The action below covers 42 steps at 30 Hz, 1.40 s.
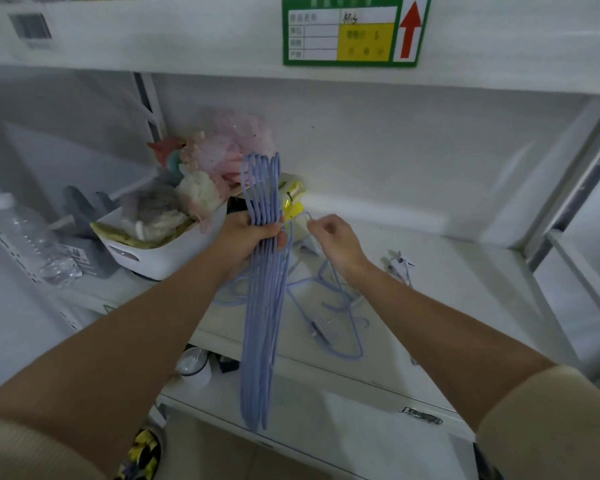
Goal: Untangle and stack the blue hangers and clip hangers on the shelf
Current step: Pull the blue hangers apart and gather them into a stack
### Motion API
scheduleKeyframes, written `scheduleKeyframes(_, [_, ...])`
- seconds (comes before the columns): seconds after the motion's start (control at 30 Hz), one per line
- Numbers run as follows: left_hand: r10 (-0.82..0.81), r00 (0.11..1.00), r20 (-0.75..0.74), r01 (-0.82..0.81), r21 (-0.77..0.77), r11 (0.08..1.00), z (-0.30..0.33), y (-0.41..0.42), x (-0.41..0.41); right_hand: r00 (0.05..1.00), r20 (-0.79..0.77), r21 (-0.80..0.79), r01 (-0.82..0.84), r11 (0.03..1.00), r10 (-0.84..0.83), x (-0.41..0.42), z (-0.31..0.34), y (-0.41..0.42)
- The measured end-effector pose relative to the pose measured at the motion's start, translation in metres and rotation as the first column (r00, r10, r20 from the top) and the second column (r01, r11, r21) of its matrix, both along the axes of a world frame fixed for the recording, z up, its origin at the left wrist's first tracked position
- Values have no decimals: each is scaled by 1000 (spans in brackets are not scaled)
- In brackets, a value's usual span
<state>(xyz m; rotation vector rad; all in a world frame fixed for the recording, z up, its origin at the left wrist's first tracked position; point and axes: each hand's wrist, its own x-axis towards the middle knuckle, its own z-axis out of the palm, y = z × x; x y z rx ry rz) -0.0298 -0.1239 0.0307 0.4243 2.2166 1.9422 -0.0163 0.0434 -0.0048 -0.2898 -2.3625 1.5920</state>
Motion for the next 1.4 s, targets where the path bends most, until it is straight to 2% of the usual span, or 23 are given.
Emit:
scheduleKeyframes(0.03, [2, 1000, -13, -2, -13, 1000, 0, -2, -1, 995, 100, 110, 4, 994, -16, -1, -11, 4])
scheduleKeyframes(0.13, [19, 999, -45, -21, -26, 999, 0, -10, -3, 925, 381, 372, -159, 915, 6, -2, -43, 4])
scheduleKeyframes(0.23, [62, 996, -60, -63, -19, 998, -1, -20, -8, 891, 452, 479, -277, 833, 37, -4, -71, -7])
scheduleKeyframes(0.4, [66, 994, -83, -68, -25, 997, -9, -33, -15, 829, 558, 560, -403, 724, 29, -8, -98, -25])
scheduleKeyframes(0.57, [64, 998, -27, -64, 22, 998, -13, -37, -22, 835, 550, 630, -438, 642, 30, -3, -115, -24])
scheduleKeyframes(0.73, [79, 993, -90, -81, -18, 997, -8, -31, -24, 901, 422, 747, -286, 600, -96, -3, -98, -13])
scheduleKeyframes(0.87, [80, 992, -99, -78, 25, 997, 3, -22, -25, 923, 370, 781, -248, 573, -105, -1, -83, -1])
scheduleKeyframes(0.97, [60, 990, -130, -54, 47, 997, 9, -15, -24, 899, 403, 761, -224, 609, -171, 3, -76, 8])
scheduleKeyframes(1.2, [30, 986, -162, -20, 63, 998, 16, 2, -17, 862, 476, 566, -147, 811, -176, 20, -75, 33])
scheduleKeyframes(1.4, [31, 986, -161, -16, 90, 996, 26, 11, -10, 842, 428, 536, 56, 843, -328, 34, -71, 56])
